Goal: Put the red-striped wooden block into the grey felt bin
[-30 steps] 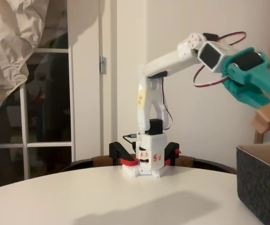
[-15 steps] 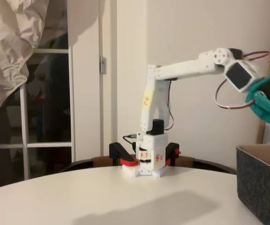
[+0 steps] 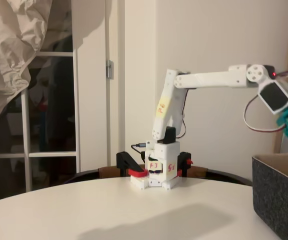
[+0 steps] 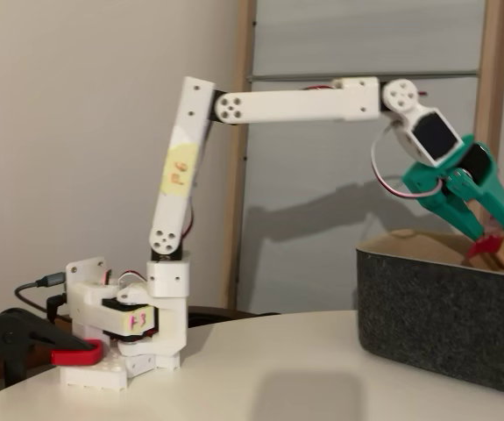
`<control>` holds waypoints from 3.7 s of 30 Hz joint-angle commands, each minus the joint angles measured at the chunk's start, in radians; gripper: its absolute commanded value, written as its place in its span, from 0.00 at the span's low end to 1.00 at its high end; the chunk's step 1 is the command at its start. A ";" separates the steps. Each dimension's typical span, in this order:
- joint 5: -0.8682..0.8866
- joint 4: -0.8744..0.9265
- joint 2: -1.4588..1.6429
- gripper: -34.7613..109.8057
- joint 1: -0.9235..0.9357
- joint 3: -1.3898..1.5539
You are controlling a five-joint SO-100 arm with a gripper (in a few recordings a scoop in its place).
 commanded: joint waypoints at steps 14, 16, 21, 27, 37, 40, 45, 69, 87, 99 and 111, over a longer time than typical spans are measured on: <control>0.002 0.014 0.012 0.34 -0.023 -0.038; -0.003 0.023 0.014 0.34 -0.028 -0.038; -0.025 0.052 0.018 0.37 -0.034 -0.038; -0.005 0.087 0.032 0.37 -0.034 -0.040; 0.052 0.275 0.155 0.39 -0.017 -0.034; 0.064 0.336 0.201 0.38 -0.006 -0.032; 0.117 0.426 0.264 0.38 0.029 -0.026; 0.859 0.591 0.879 0.39 0.971 0.290; 0.862 0.588 0.894 0.38 1.520 0.706; 0.861 0.316 1.172 0.37 1.588 1.161; 0.885 0.140 1.643 0.35 1.588 1.420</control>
